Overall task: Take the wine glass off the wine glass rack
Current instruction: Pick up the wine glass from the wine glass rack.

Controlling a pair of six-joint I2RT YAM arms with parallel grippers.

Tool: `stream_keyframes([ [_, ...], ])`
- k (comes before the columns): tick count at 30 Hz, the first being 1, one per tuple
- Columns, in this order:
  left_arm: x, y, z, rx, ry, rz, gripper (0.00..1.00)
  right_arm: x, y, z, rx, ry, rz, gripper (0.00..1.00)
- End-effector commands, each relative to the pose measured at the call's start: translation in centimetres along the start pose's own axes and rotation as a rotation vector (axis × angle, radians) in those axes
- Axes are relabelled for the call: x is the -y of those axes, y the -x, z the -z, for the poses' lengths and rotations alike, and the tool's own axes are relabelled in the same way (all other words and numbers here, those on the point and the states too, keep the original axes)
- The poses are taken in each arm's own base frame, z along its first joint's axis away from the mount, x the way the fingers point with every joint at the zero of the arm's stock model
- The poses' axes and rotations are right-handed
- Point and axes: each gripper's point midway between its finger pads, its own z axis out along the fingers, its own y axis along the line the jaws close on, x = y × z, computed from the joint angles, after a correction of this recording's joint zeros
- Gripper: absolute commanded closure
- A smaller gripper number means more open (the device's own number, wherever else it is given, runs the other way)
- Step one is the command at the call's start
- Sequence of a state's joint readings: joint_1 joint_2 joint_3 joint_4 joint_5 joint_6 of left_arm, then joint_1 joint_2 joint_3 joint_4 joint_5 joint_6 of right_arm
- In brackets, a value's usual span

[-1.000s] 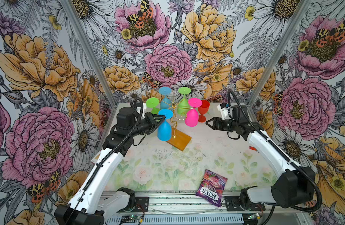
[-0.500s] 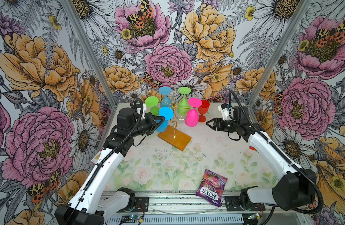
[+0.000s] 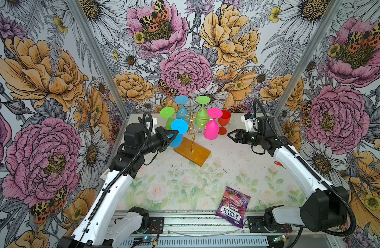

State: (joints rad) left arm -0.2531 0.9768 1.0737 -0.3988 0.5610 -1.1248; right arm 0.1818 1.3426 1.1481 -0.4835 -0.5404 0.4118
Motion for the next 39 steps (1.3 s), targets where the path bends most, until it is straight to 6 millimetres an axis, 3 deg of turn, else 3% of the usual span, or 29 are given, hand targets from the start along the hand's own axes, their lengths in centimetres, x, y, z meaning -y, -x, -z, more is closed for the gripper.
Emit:
stream_keyframes([
  [1, 0.4, 0.6, 0.8, 0.039, -0.024, 0.007, 1.00, -0.8, 0.8, 0.6, 0.038, 0.028, 0.008, 0.34],
  [10, 0.7, 1.9, 1.0, 0.078, -0.026, 0.019, 1.00, -0.7, 0.7, 0.5, 0.038, 0.031, 0.001, 0.34],
  [25, 1.7, 3.4, -0.4, 0.070, -0.058, 0.024, 1.00, -0.7, 0.5, 0.5, 0.039, 0.039, -0.001, 0.34],
  [39, 2.7, 2.1, -2.5, -0.021, -0.064, 0.002, 1.00, -0.9, 0.8, 0.7, 0.052, 0.058, -0.003, 0.34],
])
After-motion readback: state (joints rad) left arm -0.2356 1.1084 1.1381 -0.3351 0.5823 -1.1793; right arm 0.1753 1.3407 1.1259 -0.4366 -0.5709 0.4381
